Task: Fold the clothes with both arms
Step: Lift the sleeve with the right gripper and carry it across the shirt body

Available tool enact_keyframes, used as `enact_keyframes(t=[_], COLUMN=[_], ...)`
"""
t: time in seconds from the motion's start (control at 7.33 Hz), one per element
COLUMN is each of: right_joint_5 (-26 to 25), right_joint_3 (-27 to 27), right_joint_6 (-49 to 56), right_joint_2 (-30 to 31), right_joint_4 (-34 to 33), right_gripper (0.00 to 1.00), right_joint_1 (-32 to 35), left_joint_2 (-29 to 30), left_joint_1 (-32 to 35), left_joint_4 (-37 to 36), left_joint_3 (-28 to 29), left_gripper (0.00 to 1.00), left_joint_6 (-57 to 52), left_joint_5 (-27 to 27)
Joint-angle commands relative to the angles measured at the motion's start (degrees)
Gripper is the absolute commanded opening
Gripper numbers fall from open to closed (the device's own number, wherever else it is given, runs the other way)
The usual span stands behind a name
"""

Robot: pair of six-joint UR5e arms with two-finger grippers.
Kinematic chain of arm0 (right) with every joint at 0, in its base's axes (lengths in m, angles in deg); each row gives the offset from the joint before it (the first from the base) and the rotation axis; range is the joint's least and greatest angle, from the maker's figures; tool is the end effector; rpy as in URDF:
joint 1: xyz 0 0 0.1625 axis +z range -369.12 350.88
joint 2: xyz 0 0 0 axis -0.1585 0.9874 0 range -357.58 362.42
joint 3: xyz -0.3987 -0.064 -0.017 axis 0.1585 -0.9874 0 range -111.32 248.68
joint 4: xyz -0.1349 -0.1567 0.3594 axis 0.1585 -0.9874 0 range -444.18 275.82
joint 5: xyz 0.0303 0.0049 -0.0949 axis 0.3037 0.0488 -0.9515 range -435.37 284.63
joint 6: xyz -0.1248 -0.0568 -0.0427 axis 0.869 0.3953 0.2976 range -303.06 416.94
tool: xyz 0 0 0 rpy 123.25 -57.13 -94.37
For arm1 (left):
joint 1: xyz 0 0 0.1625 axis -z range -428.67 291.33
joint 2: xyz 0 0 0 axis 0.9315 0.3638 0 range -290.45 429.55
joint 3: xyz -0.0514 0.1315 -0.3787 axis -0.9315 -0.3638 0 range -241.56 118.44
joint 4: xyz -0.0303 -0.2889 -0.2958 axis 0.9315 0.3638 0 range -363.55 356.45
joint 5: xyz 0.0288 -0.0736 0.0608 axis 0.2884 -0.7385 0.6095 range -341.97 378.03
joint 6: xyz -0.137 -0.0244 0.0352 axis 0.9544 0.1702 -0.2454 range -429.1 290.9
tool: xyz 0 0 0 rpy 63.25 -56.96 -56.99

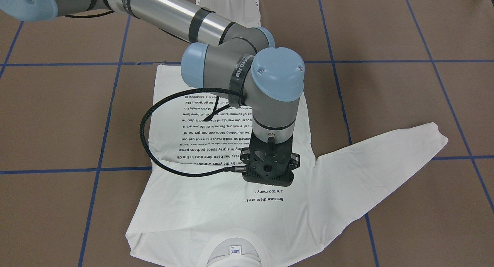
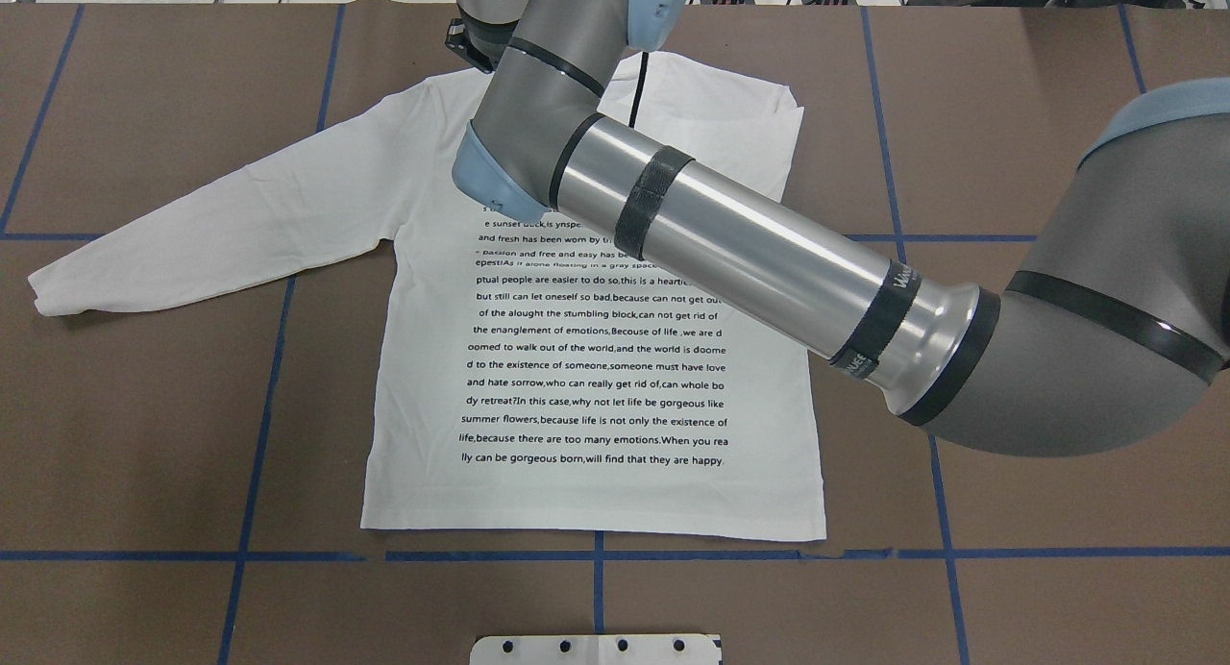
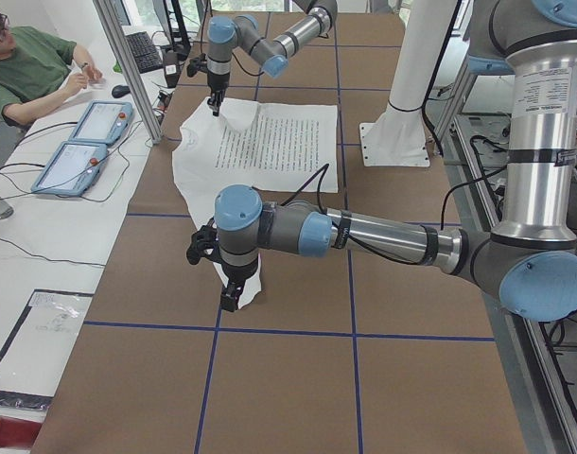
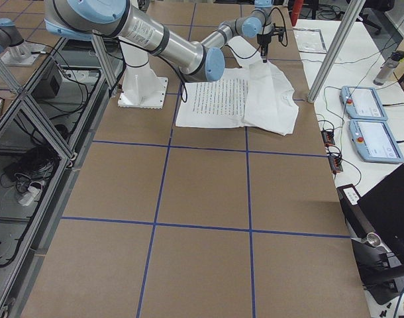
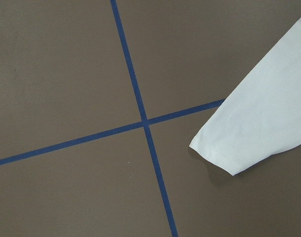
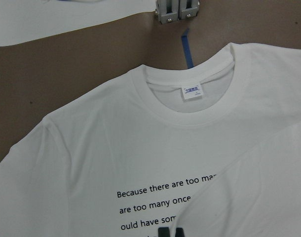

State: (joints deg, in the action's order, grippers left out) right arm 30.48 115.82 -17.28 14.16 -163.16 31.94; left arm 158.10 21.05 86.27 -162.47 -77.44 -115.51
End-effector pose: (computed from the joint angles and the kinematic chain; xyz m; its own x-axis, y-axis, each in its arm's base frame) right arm -0.6052 -0.6520 0.0404 0.6316 0.2033 0.7482 -0.3232 0.9462 0.0158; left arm -0.0320 -0.4923 0.5886 0.7160 0.2566 -0.6492 -0.1099 0.9598 0.2582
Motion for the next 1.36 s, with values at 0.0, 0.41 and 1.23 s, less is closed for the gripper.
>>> enact_keyframes(t=[0.0,0.41,1.23], right_joint_5=[-0.9,-2.0,8.1], right_joint_3=[-3.0,-4.4,-0.9], right_joint_6=[-1.3,-1.5,6.4], right_joint_2=[-3.0,-4.3,-3.7], right_joint_4=[2.3,4.4,-5.0], right_gripper=[0.00,0.78,1.00], right_joint_1=[-0.9,-1.8,5.2], left_joint_2=[-0.5,-0.5,4.0], left_joint_1=[0.0,0.0,-0.3], left_joint_4=[0.0,0.0,6.6], left_joint_3=[-0.1,-0.1,1.4], left_gripper=[1.00,1.00,1.00], left_joint_6=[0.0,-0.1,0.1], left_joint_5=[-0.2,-0.3,0.1])
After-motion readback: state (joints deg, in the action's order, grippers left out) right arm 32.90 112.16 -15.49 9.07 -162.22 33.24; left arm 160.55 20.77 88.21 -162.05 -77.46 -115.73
